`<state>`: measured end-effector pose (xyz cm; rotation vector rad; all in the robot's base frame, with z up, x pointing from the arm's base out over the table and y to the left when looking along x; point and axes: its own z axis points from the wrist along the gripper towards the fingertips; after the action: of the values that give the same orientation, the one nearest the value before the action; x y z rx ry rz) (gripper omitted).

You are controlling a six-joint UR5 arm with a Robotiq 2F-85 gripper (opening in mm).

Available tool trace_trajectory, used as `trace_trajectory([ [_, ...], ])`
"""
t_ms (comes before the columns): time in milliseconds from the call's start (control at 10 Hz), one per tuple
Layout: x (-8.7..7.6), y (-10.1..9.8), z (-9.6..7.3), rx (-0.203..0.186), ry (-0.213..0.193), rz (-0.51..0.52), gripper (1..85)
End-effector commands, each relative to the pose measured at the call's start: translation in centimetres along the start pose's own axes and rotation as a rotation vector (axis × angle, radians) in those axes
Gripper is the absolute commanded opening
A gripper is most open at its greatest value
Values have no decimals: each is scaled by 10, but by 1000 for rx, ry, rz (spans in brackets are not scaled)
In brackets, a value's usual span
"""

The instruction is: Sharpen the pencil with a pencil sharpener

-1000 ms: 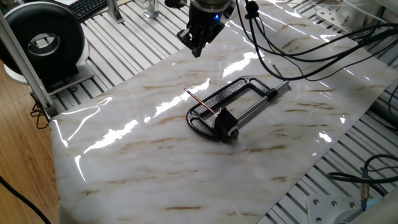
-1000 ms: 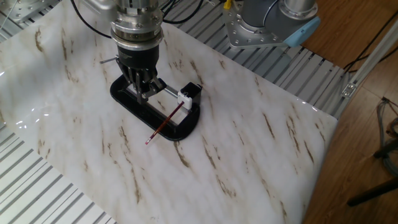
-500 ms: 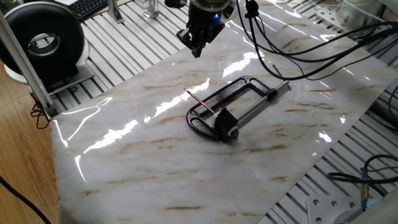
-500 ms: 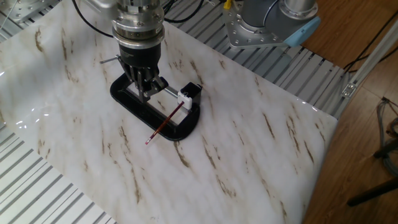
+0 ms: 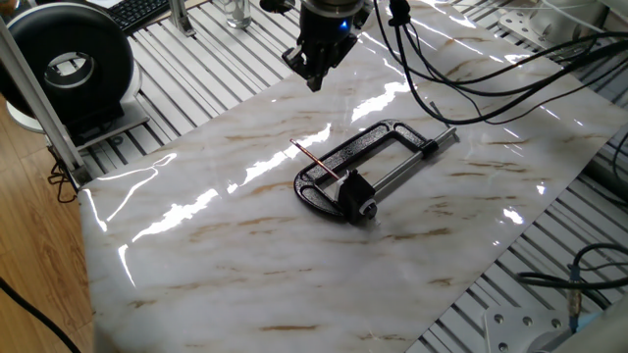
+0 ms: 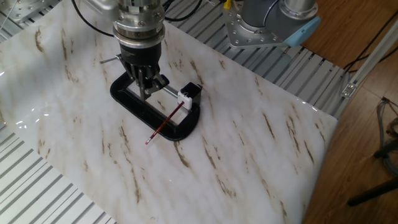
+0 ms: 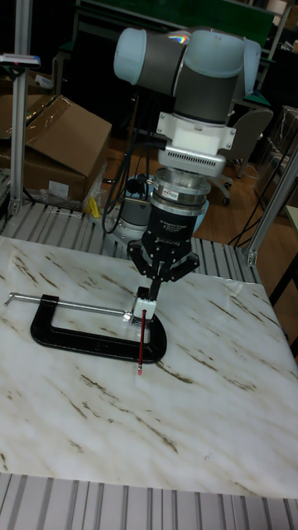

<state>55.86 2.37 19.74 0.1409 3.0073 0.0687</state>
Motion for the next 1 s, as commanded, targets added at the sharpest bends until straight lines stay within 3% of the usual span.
trace_trajectory([
  [0, 9, 10, -2, -41, 34, -23, 10],
  [200, 4, 14, -2, -55, 17, -27, 10],
  [500, 5, 5, -2, -23, 19, -30, 10],
  [700, 15, 5, -2, -21, 59, -35, 10],
  [800, 28, 4, -12, -7, 85, -36, 10],
  [900, 40, 5, -20, 2, 71, -35, 10],
])
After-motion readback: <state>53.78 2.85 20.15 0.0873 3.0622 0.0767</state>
